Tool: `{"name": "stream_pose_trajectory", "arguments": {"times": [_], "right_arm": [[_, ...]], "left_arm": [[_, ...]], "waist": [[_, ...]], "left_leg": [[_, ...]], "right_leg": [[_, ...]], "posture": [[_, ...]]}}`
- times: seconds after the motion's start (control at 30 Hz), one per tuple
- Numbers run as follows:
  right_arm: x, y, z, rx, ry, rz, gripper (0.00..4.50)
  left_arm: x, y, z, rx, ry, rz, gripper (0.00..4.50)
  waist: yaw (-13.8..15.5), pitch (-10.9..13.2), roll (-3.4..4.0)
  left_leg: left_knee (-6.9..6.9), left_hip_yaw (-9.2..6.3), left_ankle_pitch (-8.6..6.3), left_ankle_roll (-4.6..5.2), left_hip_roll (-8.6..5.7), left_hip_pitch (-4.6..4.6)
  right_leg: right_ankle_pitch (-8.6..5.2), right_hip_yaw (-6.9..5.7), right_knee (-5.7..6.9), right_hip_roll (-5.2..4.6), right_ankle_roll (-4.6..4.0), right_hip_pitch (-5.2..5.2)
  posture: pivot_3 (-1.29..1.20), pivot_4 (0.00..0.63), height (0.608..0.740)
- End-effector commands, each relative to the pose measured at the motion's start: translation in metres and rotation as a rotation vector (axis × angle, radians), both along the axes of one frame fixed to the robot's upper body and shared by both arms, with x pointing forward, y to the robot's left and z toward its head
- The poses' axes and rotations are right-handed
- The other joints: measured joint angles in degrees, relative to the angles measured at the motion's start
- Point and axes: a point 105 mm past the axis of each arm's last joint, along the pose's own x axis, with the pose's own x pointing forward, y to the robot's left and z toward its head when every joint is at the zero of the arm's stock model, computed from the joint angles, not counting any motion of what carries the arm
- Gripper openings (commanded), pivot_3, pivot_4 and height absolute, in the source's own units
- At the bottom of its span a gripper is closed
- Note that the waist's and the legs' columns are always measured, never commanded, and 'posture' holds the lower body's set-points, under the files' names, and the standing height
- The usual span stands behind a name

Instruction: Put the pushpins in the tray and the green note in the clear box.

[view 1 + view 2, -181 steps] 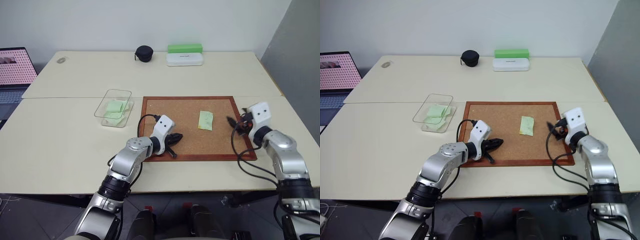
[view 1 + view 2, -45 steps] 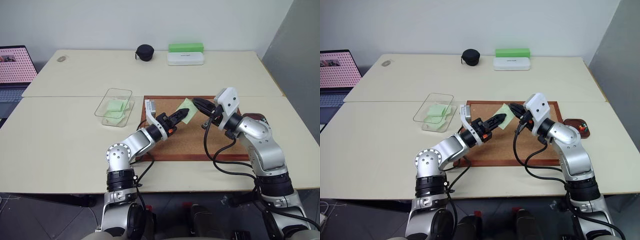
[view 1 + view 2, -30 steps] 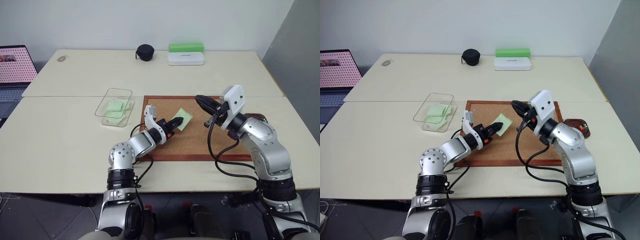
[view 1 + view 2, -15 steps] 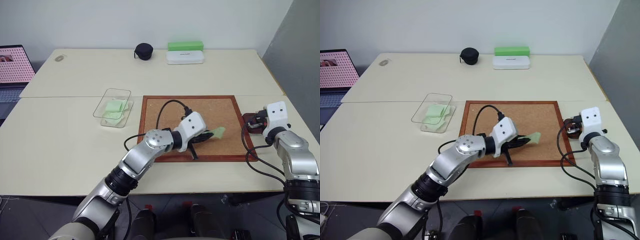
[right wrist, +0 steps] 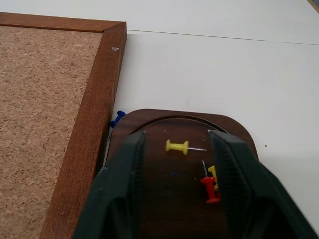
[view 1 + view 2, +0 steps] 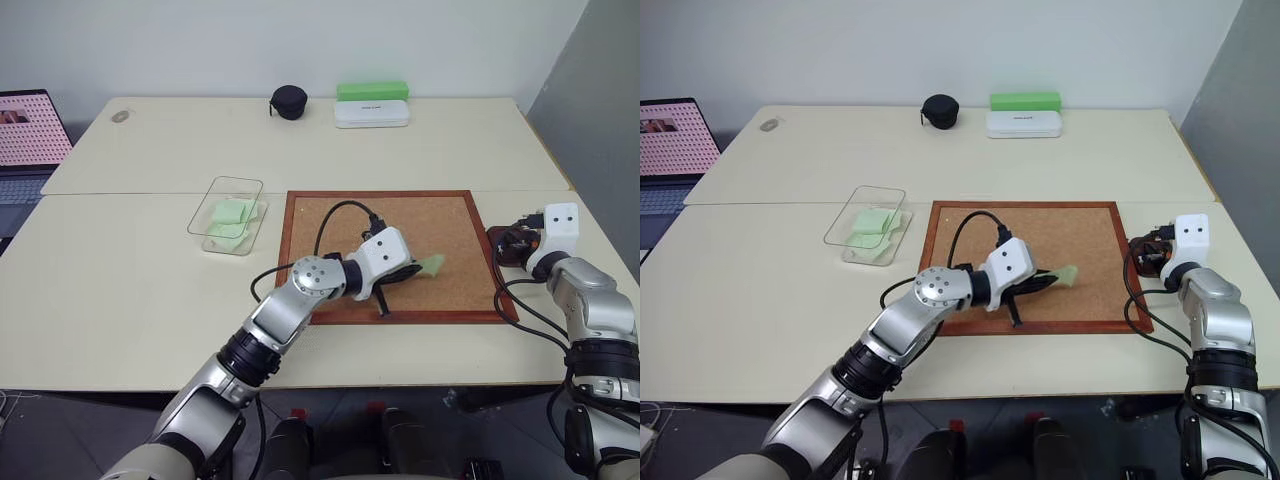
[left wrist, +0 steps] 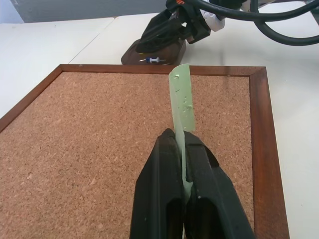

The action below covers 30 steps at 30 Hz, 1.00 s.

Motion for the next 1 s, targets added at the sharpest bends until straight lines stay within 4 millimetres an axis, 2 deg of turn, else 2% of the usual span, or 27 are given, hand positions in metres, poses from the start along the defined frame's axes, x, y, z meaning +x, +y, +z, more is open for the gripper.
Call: {"name": "stream_pose_trajectory", "arguments": {"times": [0.03,0.13,0.23,0.3,0.4,0.47,0.53,0.63,0.77,0.9,1.0], "right_arm": [[-0.002,-0.004,0.018,-0.016,-0.064,-0.009,3.18],[-0.004,-0.003,0.023,-0.032,-0.083,-0.005,3.74],[-0.009,-0.002,0.035,-0.055,-0.125,0.014,3.74],[-0.016,0.007,0.045,-0.085,-0.164,0.083,3.74],[-0.039,0.044,0.041,-0.154,-0.139,0.337,3.74],[-0.062,0.077,0.043,-0.12,-0.148,0.528,3.74],[-0.081,0.106,0.055,-0.038,-0.193,0.657,3.74],[-0.096,0.136,0.069,-0.001,-0.247,0.762,3.74],[-0.109,0.176,0.091,0.068,-0.326,0.875,3.74],[-0.112,0.193,0.1,0.098,-0.348,0.922,3.74],[-0.109,0.198,0.101,0.097,-0.347,0.931,3.74]], "left_arm": [[-0.001,0.0,0.016,-0.038,-0.051,-0.002,0.0],[0.0,0.001,0.016,-0.041,-0.052,0.008,0.0],[0.005,0.003,0.019,-0.055,-0.059,0.037,0.0],[0.01,0.006,0.022,-0.074,-0.061,0.072,0.0],[0.023,0.016,0.024,-0.083,-0.06,0.171,0.0],[0.035,0.031,0.027,-0.105,-0.067,0.294,0.0],[0.051,0.054,0.033,-0.136,-0.092,0.459,0.0],[0.067,0.09,0.042,-0.174,-0.147,0.685,0.0],[0.082,0.168,0.061,-0.239,-0.26,1.115,0.0],[0.082,0.224,0.057,-0.231,-0.29,1.397,0.0],[0.083,0.243,0.045,-0.246,-0.228,1.493,0.0]], "waist": [[0.0,0.0,0.0],[0.03,0.0,0.0],[-0.01,0.0,0.01],[0.07,-0.01,0.02],[0.11,-0.02,0.04],[0.14,-0.01,0.04],[-0.2,0.0,0.03],[-0.39,0.0,0.04],[-0.32,0.03,-0.02],[0.2,0.03,-0.02],[0.6,0.02,-0.04]], "left_leg": [[0.0,0.0,0.0,0.0,0.0,0.0],[0.0,-0.01,0.0,0.0,0.0,0.0],[0.0,-0.01,0.0,0.0,0.0,0.0],[0.01,-0.01,0.0,0.0,0.0,0.0],[0.0,-0.03,0.0,0.0,-0.01,0.0],[0.0,-0.07,0.0,0.0,-0.01,-0.02],[0.0,-0.16,-0.01,0.0,0.02,-0.02],[0.05,-0.09,0.0,0.01,0.03,0.08],[0.08,-0.16,0.0,0.0,0.07,0.13],[0.09,-0.2,0.01,-0.01,0.03,0.1],[0.1,-0.2,0.01,-0.02,-0.02,0.04]], "right_leg": [[0.0,0.0,0.0,0.0,0.0,0.0],[0.01,-0.01,0.0,0.0,-0.01,0.0],[0.12,0.0,0.01,0.0,-0.2,0.0],[0.12,-0.01,0.02,0.0,-0.2,0.0],[0.07,-0.03,0.01,0.0,-0.12,0.0],[-0.02,-0.06,0.0,0.0,0.05,0.01],[-0.03,-0.13,-0.01,0.01,0.06,0.04],[-0.01,-0.03,0.08,0.01,0.11,0.04],[0.03,-0.1,0.1,0.06,0.17,0.09],[0.03,-0.13,0.09,0.02,0.16,0.09],[0.04,-0.16,0.05,-0.06,0.15,0.09]], "posture": [[0.0,0.15,0.74],[0.0,0.15,0.74],[0.0,0.15,0.74],[0.0,0.15,0.74],[0.0,0.15,0.74],[0.0,0.15,0.74],[0.0,0.15,0.74],[0.0,0.15,0.74],[0.0,0.15,0.74],[0.0,0.15,0.74],[0.0,0.15,0.74]]}}
